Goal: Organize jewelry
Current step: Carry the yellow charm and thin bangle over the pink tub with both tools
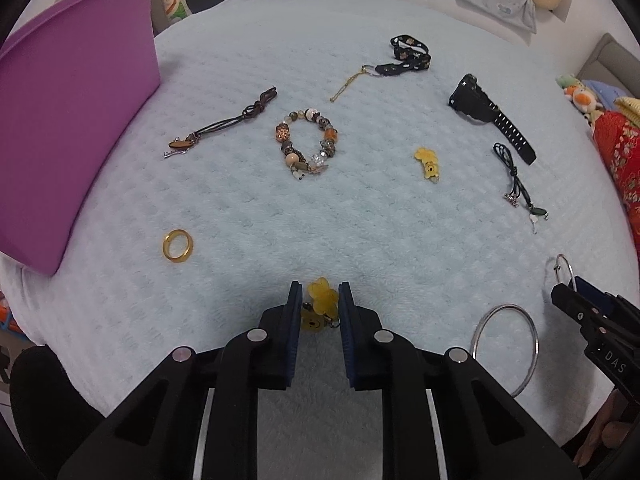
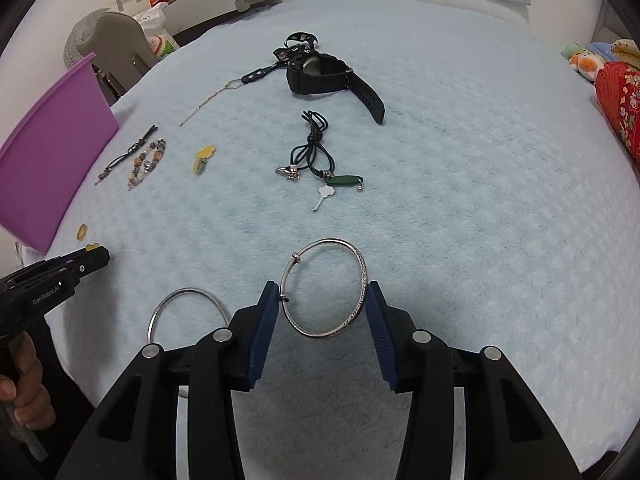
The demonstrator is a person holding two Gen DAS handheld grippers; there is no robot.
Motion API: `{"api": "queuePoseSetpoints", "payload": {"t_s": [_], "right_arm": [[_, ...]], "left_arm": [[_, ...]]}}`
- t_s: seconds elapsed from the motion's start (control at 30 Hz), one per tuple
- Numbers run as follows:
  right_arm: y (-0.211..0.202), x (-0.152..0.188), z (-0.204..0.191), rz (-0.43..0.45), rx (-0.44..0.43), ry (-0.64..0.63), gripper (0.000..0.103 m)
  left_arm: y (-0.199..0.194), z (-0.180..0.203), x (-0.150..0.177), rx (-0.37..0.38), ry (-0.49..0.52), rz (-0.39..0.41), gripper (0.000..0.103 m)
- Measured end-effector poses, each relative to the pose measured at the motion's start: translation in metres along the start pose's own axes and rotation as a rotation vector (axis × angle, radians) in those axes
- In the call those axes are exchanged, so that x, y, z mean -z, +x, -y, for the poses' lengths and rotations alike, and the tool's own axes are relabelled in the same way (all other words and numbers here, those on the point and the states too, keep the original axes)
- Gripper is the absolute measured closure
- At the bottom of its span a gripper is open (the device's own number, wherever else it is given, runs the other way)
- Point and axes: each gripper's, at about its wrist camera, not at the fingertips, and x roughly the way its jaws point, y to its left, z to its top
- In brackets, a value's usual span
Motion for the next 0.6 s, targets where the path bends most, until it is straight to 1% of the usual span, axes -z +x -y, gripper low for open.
{"api": "queuePoseSetpoints", "payload": {"t_s": [0.3,0.47,0.6], "right_arm": [[-0.025,-0.004,-0.008,0.045,-0.012,-0.005,0.06],[-0.047,-0.015,-0.016,0.082,-0.032,-0.01,0.06],[-0.065,-0.029,-0.03,0.11,-0.053,-0.03,0.06]], "left_arm": [[-0.036,-0.006,-0.009,0.035,-0.012,0.055,0.085],[-0.061,-0.013,-0.019,0.036,-0.026,0.088,0.085],[-0.078,-0.021,-0.027,0.039,-0.04,0.108,0.085]]}}
